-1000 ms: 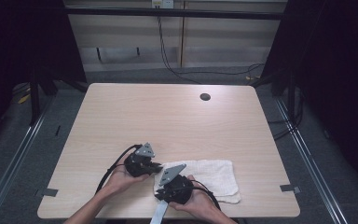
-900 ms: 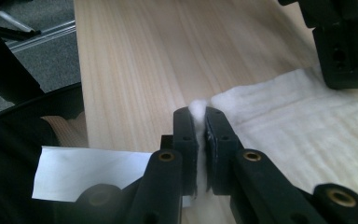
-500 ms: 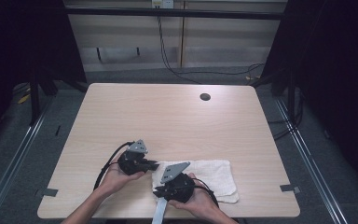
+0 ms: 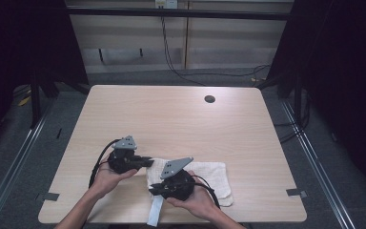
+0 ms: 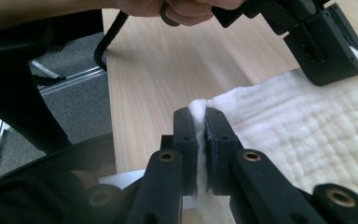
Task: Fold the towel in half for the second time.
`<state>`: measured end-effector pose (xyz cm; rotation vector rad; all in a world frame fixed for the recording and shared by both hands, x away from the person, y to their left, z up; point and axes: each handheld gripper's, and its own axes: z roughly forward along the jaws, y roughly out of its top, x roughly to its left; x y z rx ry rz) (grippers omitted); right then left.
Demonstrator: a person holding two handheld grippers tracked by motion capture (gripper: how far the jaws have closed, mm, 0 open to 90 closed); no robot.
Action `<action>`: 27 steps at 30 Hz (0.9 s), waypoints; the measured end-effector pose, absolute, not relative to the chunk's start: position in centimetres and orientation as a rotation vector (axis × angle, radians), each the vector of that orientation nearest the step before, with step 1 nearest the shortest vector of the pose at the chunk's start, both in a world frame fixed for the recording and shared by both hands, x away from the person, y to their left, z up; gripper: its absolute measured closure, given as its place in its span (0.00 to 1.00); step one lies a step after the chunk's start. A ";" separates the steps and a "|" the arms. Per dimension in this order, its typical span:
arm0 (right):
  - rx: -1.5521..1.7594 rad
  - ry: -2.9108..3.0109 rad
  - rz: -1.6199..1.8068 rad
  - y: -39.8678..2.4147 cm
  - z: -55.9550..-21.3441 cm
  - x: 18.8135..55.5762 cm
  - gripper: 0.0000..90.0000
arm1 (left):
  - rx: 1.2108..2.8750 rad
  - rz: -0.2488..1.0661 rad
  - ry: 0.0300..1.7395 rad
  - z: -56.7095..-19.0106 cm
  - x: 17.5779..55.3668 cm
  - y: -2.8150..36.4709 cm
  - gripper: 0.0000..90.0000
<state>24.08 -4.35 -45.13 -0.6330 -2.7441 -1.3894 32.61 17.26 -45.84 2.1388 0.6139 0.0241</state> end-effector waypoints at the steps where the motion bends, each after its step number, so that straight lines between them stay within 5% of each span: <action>1: -0.624 -2.747 -1.395 -4.2 -45.0 24.2 0.94 | 2.132 0.024 0.622 -45.8 32.6 17.4 0.94; 27: -0.543 -2.694 -1.521 0.5 -41.9 26.6 0.95 | 2.025 0.084 0.717 -42.8 33.6 21.8 0.95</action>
